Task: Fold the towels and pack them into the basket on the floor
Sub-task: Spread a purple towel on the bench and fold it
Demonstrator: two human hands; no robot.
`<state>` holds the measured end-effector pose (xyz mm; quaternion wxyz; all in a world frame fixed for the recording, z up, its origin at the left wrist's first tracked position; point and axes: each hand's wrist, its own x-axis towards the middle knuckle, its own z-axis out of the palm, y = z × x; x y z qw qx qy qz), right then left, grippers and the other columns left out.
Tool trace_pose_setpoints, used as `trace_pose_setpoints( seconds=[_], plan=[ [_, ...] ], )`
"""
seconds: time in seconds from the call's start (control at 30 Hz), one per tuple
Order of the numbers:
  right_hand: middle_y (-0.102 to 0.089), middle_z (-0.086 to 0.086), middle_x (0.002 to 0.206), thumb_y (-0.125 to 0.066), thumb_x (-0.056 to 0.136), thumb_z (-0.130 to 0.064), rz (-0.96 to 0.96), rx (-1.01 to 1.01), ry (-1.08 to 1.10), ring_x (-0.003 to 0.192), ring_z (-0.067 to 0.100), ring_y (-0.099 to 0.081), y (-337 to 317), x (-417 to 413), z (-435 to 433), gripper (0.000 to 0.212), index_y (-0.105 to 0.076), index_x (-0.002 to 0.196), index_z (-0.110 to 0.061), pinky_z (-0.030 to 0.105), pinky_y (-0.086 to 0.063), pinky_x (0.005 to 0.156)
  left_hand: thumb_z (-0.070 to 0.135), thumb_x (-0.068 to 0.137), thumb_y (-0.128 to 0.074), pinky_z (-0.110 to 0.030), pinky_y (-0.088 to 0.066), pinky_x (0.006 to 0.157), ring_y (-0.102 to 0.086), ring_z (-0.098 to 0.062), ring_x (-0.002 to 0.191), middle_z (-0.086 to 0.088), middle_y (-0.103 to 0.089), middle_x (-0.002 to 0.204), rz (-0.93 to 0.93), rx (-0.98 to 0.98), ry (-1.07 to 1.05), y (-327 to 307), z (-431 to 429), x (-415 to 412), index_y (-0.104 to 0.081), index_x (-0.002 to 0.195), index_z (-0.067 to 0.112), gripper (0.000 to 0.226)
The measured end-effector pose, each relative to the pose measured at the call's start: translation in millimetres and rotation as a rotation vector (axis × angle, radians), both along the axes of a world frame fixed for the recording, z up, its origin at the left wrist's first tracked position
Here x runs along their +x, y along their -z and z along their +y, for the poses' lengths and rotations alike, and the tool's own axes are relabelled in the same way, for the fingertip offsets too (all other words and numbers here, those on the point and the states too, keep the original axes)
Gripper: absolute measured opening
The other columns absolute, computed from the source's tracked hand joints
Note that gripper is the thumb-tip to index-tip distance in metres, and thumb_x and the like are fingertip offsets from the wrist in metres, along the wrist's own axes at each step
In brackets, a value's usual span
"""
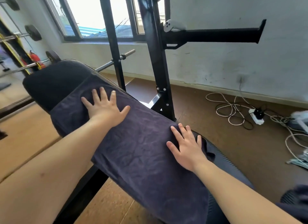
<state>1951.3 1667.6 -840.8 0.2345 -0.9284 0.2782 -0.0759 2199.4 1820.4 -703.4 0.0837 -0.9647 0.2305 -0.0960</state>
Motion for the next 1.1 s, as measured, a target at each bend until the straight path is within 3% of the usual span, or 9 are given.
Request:
trace_pose_setpoints(
  seconds=[0.1,0.3,0.43,0.57,0.73,0.83,0.93,1.1],
  plan=[
    [0.022,-0.019,0.167,-0.016,0.096,-0.077,0.075,0.000,0.018,0.154,0.012,0.026,5.3,5.2,-2.8,0.070,0.009,0.158,-0.053,0.059,0.018,0.120,0.090,0.081,-0.006,-0.076,0.009,0.112,0.019,-0.040,0.154,-0.010,0.020,0.169,-0.003,0.021,0.031,4.5,-4.1,8.6,0.009,0.161,0.035,0.099],
    [0.013,-0.018,0.170,-0.011,0.092,-0.081,0.042,0.006,0.090,0.156,0.012,0.018,10.9,12.0,-21.6,0.074,0.004,0.159,-0.052,0.058,0.012,0.123,0.093,0.077,-0.004,-0.078,0.008,0.112,0.018,-0.039,0.154,-0.008,0.014,0.170,-0.029,0.037,0.120,-1.3,-30.2,29.0,-0.002,0.161,0.039,0.100],
    [0.011,-0.014,0.171,-0.012,0.091,-0.083,0.107,0.067,0.138,0.157,0.018,0.016,7.9,11.0,-30.0,0.075,0.005,0.158,-0.053,0.067,0.008,0.121,0.087,0.085,-0.020,-0.074,0.006,0.115,0.001,-0.031,0.157,-0.005,-0.013,0.170,-0.011,-0.073,0.292,-3.0,-29.7,30.9,-0.028,0.156,0.040,0.086],
    [0.017,-0.010,0.170,-0.012,0.083,-0.092,0.218,0.187,0.233,0.156,0.028,0.019,-1.4,11.1,-27.2,0.083,0.007,0.156,-0.057,0.079,0.002,0.111,0.066,0.094,-0.042,-0.068,-0.006,0.120,-0.024,-0.028,0.152,-0.004,-0.041,0.157,-0.093,-0.214,0.392,-1.8,-3.5,17.2,-0.052,0.141,0.032,0.058],
    [0.005,-0.001,0.173,-0.009,0.082,-0.090,0.249,0.283,0.435,0.158,0.031,0.009,3.7,-18.8,-29.2,0.088,0.002,0.160,-0.050,0.077,-0.003,0.115,0.072,0.095,-0.030,-0.072,-0.007,0.117,-0.016,-0.034,0.154,-0.008,-0.028,0.165,-0.089,-0.168,0.140,-9.3,45.4,8.4,-0.039,0.152,0.031,0.071],
    [0.006,0.003,0.172,-0.009,0.090,-0.083,0.299,0.251,0.479,0.157,0.033,0.011,-0.1,-20.7,-25.9,0.081,0.002,0.161,-0.045,0.076,-0.001,0.116,0.076,0.095,-0.018,-0.067,0.002,0.120,0.003,-0.032,0.157,-0.007,-0.005,0.171,-0.033,-0.068,0.107,-14.3,72.9,16.8,-0.017,0.161,0.036,0.077],
    [0.009,0.003,0.172,-0.012,0.099,-0.071,0.238,0.102,0.377,0.157,0.032,0.014,-16.9,-1.7,-12.7,0.069,0.000,0.162,-0.043,0.074,-0.001,0.117,0.075,0.096,-0.016,-0.063,0.011,0.121,0.011,-0.032,0.157,-0.006,0.004,0.172,-0.006,-0.044,0.140,-14.3,80.7,21.2,-0.008,0.161,0.038,0.076],
    [0.012,-0.002,0.172,-0.021,0.101,-0.069,0.066,-0.002,0.057,0.156,0.027,0.019,-53.1,39.1,30.2,0.067,0.001,0.161,-0.046,0.068,0.003,0.119,0.057,0.097,-0.040,-0.063,-0.006,0.123,-0.024,-0.031,0.153,-0.011,-0.037,0.161,-0.165,-0.368,0.335,-5.8,96.3,10.4,-0.049,0.147,0.025,0.060]
  ],
)
